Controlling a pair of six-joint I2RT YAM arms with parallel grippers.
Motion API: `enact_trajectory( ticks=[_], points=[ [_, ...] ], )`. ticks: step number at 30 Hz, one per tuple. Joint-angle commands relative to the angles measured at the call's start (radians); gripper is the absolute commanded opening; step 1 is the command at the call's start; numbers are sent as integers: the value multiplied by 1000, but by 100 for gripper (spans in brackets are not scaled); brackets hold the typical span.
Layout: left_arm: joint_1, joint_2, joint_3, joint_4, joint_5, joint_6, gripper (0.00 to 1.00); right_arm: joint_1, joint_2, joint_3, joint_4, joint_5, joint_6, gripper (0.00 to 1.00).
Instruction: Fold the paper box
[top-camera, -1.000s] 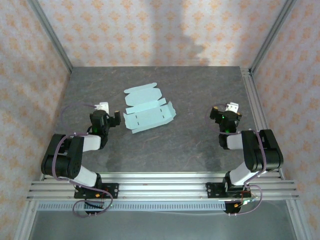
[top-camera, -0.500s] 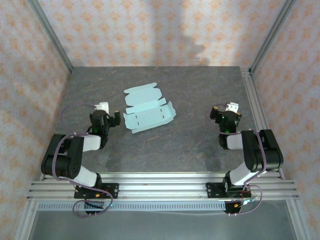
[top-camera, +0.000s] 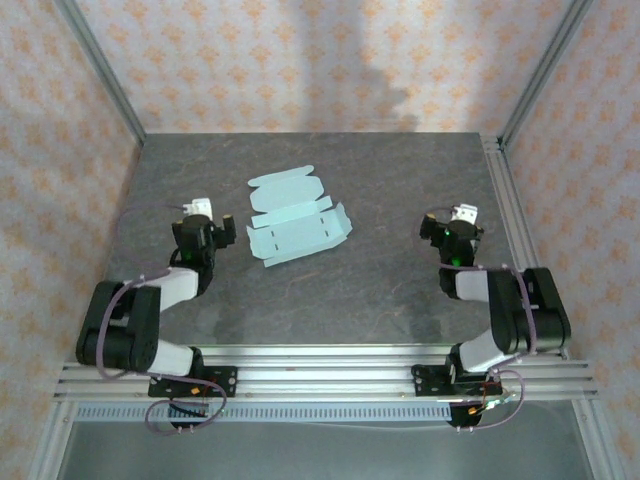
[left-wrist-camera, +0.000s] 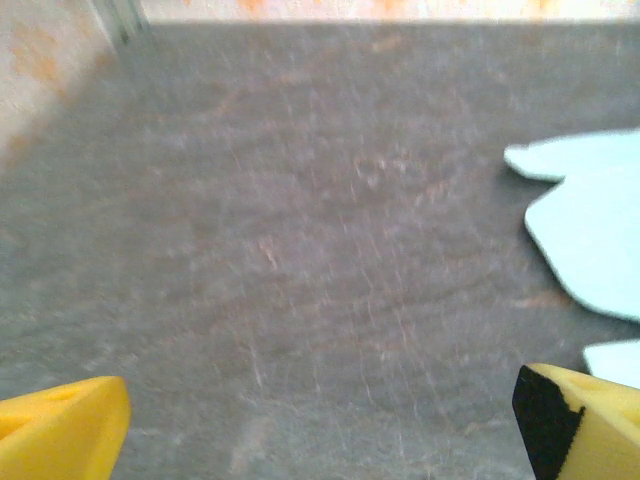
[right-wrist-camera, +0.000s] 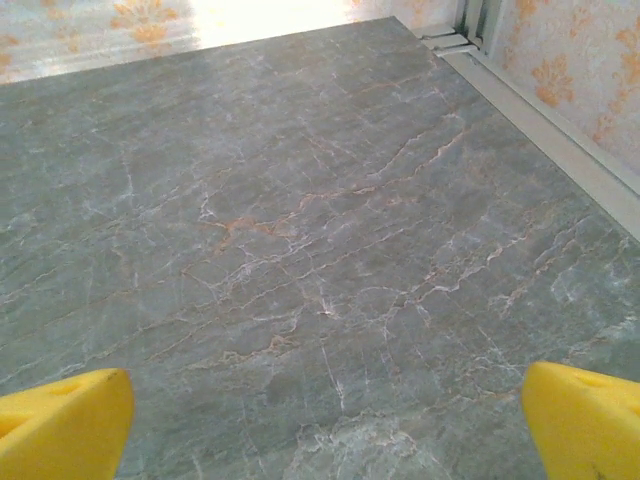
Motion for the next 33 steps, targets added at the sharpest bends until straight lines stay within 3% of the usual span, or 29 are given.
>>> enact_trajectory(
  ticks=[1,5,10,15,23,28,33],
  points=[
    [-17,-143,81,-189,-91,-53,100,11,-126,119,-218,-33,-26,99],
    [-48,-202,174,-395,-70,-142,100,55,-141,299,-469,0,17,99],
    [-114,-187,266,-598,-21,-283,100,137,-16,544,-704,-5,117,99],
    [-167,-204,288,-686,44,-332,100,238,153,752,-872,-110,157,99],
    [-174,-255,235,-728,67,-384,100,392,463,1077,-1114,-271,98,100],
    [-173,-271,202,-728,62,-394,100,427,620,1248,-1283,-313,54,92],
    [-175,-260,194,-733,60,-396,100,433,675,1293,-1349,-320,29,74]
  ],
)
